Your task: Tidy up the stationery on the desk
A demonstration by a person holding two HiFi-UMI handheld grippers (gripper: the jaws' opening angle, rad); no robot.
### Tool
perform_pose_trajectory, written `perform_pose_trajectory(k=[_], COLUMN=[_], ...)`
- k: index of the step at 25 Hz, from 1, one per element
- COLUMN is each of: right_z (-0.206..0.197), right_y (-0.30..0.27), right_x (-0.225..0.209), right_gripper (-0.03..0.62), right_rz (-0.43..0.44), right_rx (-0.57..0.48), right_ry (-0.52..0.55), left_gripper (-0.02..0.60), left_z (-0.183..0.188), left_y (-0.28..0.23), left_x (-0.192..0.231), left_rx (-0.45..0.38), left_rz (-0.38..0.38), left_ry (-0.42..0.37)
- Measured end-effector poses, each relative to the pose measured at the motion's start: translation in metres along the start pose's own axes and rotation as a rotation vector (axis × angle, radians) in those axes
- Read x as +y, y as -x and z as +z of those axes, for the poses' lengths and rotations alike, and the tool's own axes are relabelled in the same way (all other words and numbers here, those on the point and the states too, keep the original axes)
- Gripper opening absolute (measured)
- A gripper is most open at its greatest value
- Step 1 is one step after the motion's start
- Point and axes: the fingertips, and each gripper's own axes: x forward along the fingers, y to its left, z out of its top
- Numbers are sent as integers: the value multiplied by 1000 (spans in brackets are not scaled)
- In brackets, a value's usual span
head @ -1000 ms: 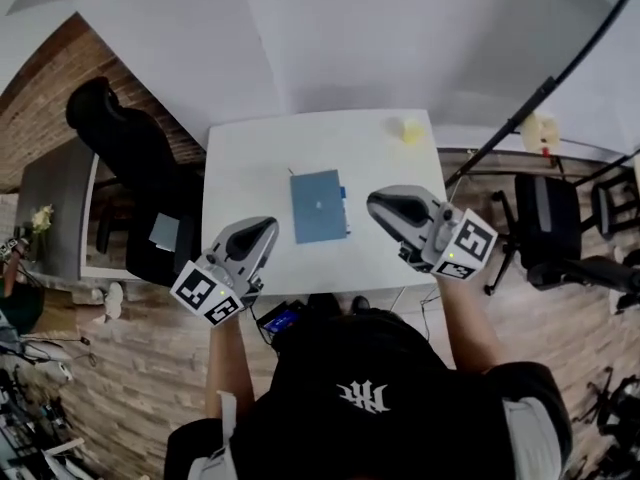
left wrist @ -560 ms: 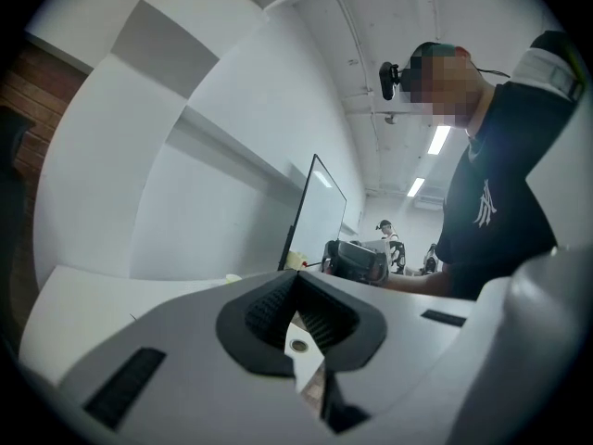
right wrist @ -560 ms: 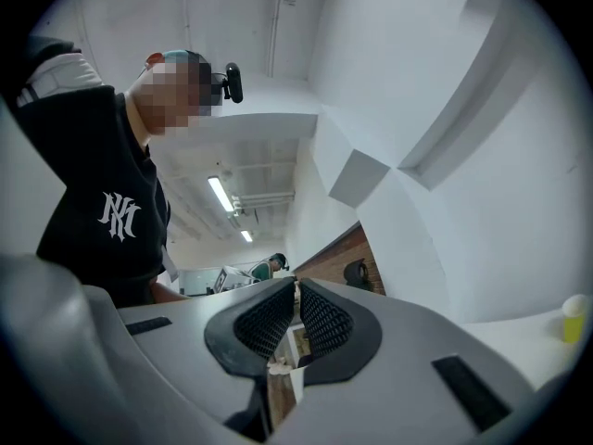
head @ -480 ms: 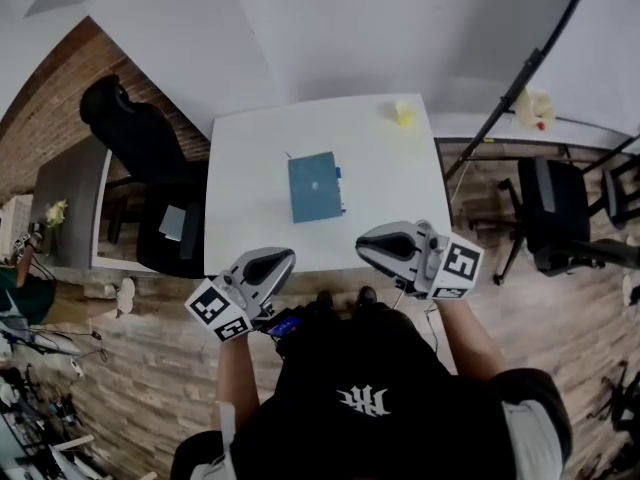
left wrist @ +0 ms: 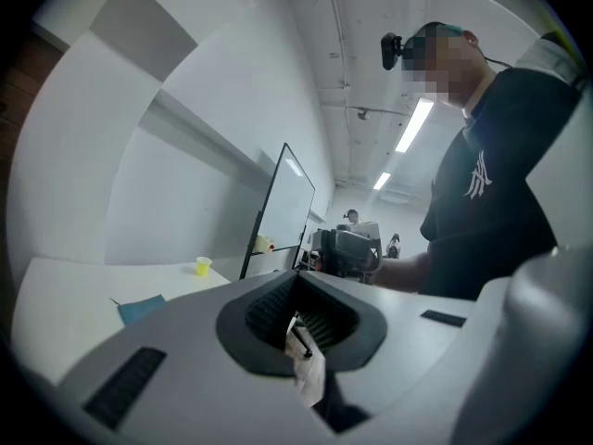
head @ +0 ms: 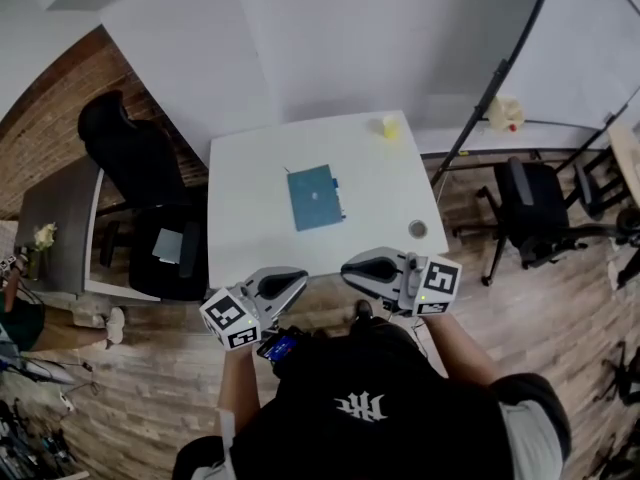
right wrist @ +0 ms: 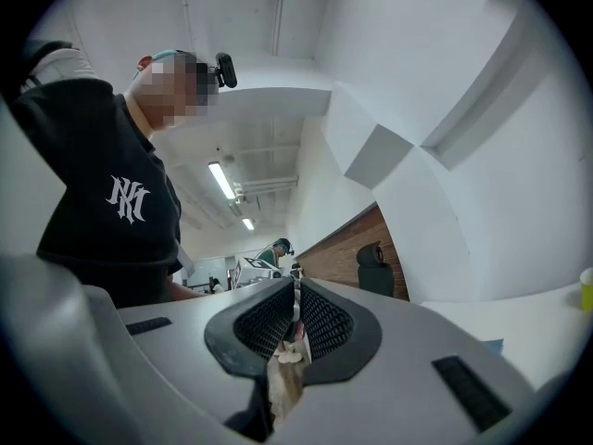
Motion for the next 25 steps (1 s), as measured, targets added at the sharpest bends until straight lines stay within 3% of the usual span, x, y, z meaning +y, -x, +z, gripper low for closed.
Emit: perform_pose_trajectory(k=[4,12,25], right_z=[-13,-36,-47], right_y=[-23,-20,-26], right_x=[15,27,42], right_gripper=[48,48,48], right_rz=[-48,-158,-284], right_rx=[-1,48,83], right_ry=[-15,0,-4], left_gripper=[3,3,3], left_z=[-12,-24,-67], left_y=[30,41,51], left_x=[-8,-6,-12], left_rx=[-28,24,118], left_rz=[-35,-83,-136], left_ry=[52,14,36])
